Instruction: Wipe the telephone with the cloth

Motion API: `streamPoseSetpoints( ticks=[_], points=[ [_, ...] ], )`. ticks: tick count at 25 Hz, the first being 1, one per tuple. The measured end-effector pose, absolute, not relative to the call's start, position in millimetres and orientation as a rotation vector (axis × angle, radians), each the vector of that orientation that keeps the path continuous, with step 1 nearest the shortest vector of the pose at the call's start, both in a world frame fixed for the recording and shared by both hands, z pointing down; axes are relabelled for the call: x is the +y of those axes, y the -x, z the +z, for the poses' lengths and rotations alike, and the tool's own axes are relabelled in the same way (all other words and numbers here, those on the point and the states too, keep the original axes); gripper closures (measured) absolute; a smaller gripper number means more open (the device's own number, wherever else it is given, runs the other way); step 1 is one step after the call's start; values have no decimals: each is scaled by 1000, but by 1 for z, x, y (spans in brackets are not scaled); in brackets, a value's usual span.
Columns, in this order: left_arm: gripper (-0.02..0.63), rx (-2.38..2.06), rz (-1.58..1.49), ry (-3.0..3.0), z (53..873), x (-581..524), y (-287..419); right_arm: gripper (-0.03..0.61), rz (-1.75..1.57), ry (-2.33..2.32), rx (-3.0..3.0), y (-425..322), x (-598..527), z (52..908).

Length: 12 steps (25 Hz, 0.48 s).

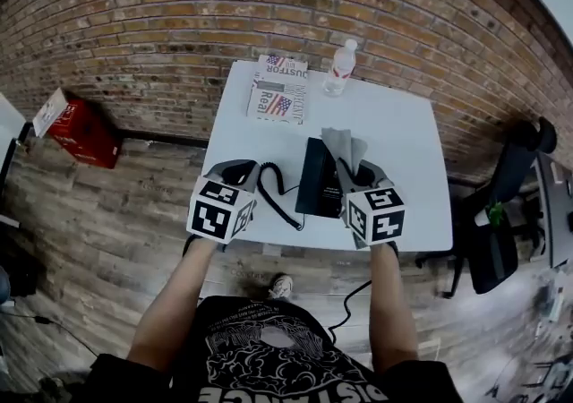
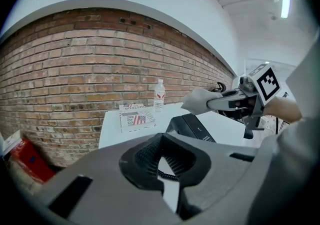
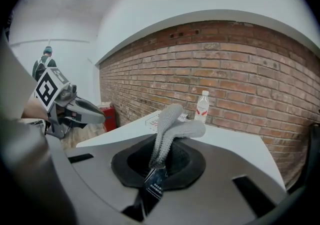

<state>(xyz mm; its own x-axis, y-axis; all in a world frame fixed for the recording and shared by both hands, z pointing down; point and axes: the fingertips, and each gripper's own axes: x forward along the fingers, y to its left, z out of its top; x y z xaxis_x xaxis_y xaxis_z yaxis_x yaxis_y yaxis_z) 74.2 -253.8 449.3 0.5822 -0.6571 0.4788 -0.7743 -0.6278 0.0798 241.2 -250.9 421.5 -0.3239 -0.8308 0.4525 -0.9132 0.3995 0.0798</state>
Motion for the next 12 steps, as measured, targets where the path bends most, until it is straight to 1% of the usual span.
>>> streamPoseSetpoints(
  ticks=[12],
  points=[
    [607,-1304,542,-2404,465,-259,-57,568,259,-1338,-2255,-234,-307,458]
  ],
)
